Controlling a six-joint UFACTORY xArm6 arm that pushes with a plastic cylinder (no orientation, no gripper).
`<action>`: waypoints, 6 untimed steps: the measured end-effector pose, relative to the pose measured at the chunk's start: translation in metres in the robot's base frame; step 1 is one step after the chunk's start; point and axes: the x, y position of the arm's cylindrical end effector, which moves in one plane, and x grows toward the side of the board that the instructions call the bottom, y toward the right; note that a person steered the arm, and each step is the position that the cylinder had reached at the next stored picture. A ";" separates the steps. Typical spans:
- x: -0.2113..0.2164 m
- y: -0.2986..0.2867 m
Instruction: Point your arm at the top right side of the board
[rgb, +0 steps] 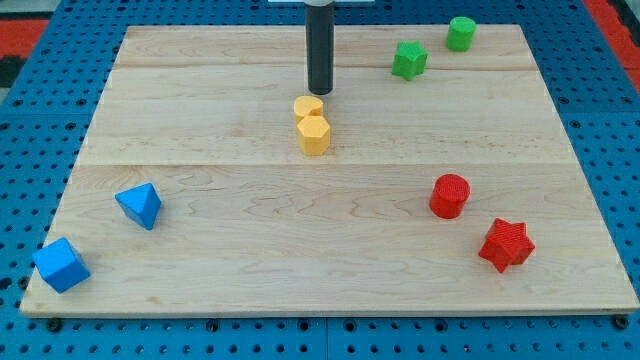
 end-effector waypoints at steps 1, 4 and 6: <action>0.002 0.016; 0.052 0.098; -0.026 0.299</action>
